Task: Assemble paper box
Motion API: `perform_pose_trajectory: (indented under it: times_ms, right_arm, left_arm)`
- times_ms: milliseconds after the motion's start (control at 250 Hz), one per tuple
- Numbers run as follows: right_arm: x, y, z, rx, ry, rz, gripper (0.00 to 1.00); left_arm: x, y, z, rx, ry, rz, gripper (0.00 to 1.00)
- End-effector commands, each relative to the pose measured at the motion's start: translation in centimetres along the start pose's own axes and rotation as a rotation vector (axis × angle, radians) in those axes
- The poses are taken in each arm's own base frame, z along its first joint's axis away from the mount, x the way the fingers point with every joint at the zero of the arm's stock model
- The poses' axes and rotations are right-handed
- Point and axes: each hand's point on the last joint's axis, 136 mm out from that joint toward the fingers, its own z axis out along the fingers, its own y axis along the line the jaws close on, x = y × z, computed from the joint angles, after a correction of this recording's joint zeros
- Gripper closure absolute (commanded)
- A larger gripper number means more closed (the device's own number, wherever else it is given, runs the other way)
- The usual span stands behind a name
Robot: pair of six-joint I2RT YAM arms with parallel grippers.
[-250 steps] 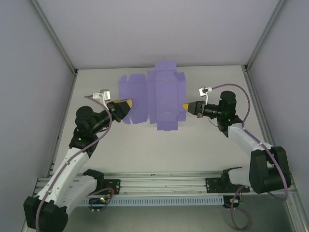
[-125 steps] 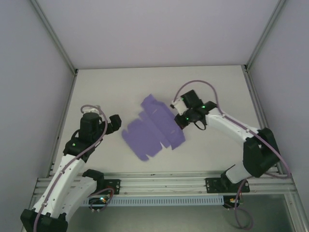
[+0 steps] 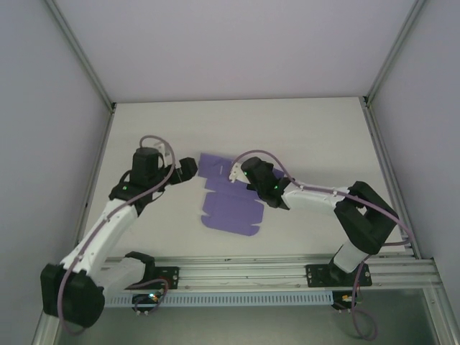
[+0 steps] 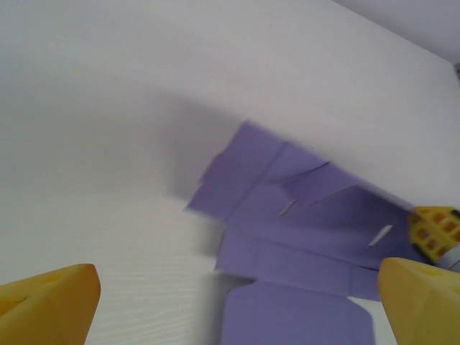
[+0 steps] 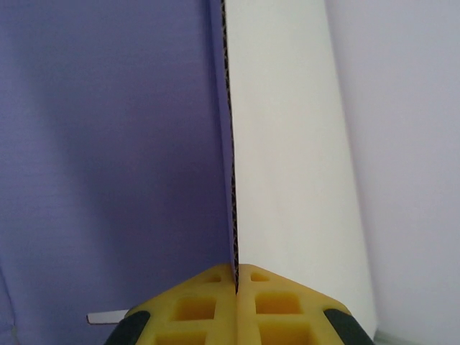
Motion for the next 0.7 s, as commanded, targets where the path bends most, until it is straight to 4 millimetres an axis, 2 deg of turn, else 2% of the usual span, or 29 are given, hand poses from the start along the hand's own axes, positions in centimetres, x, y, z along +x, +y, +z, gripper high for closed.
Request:
perform_pose_trajectory:
  times_ms: [0,240,423,447,471,599,699]
  right_arm:
    - [-1.7,-1.6,-0.4,0.101,-0.060,-0.028,1.00]
    - [-1.9,-0.7,-1.1,0.039,-0.092,0.021,1.00]
    - [-2.2,-0.6,-1.5,0.025,-0.121,0.040,1.00]
    - [-2.2,-0.7,-1.5,0.030,-0.125,0.045,1.00]
    - [-2.2,-0.7,-1.5,0.034,-0.130,0.046,1.00]
    - [-2.2,0.0,-1.4,0.014,-0.144,0.040,1.00]
    - [-2.5,0.4,-1.6,-0.001,-0.165,0.042,1.00]
  left_arm:
    - [-1.8,-4.3,1.2,0.195,0.030,-0.027,0.03]
    - [-0.4,-7.5,5.1,0.324,0.172,-0.056,0.13]
    - [0.6,-6.8,7.3,0.283,0.218,-0.065,0.19]
    - [1.5,-7.8,7.5,0.305,0.240,-0.041,0.20]
    - [1.5,-8.0,7.6,0.309,0.241,-0.034,0.20]
    - [2.3,-8.2,8.8,0.282,0.268,-0.013,0.25]
    - [2.6,-8.4,9.5,0.275,0.280,-0.014,0.33]
